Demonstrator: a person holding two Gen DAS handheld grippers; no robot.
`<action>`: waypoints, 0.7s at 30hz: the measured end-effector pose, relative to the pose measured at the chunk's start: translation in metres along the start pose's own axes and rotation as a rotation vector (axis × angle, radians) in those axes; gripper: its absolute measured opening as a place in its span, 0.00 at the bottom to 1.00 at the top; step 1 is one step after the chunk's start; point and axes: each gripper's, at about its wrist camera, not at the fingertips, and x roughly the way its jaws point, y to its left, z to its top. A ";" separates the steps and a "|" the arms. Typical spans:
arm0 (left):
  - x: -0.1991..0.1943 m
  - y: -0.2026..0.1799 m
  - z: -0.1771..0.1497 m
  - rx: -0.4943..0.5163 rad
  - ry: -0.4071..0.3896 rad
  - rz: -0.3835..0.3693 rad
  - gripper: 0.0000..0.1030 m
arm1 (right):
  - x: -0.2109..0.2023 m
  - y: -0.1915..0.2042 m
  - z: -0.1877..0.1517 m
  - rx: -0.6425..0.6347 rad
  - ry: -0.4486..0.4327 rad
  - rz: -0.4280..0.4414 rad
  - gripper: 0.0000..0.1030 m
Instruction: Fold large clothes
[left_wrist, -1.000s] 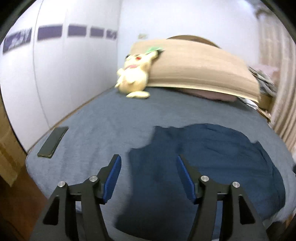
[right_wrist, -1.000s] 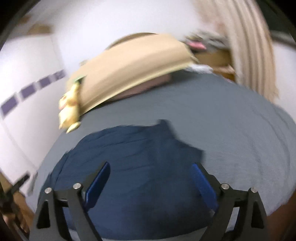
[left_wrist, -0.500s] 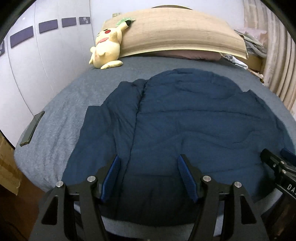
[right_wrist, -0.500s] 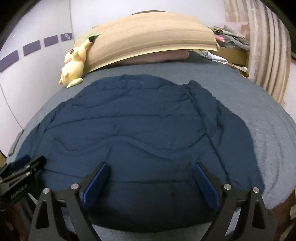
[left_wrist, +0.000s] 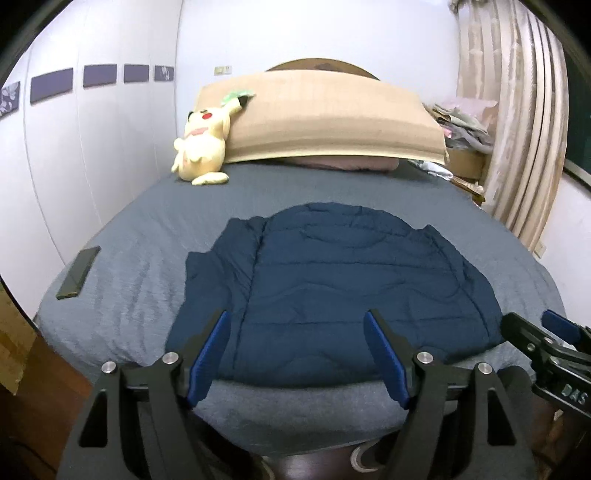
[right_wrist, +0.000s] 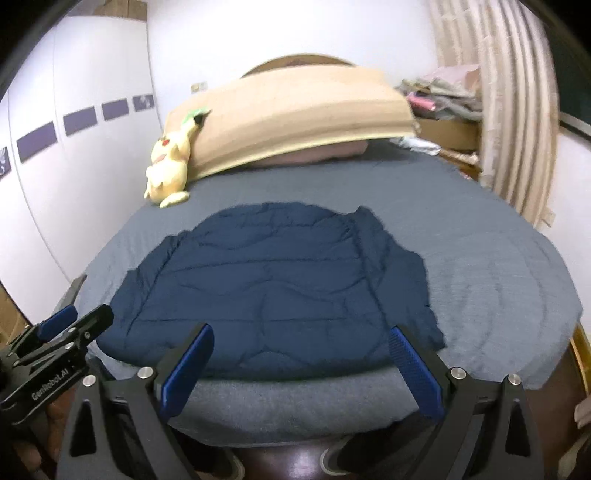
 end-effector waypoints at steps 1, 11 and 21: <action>-0.003 0.000 0.001 0.005 -0.008 0.001 0.75 | -0.004 0.001 -0.002 -0.001 -0.009 0.000 0.95; -0.021 0.002 0.007 0.029 -0.068 0.061 0.80 | -0.021 0.014 -0.010 -0.038 -0.044 -0.010 0.97; -0.020 0.007 0.007 0.024 -0.079 0.100 0.82 | -0.014 0.016 -0.014 -0.038 -0.022 -0.020 0.98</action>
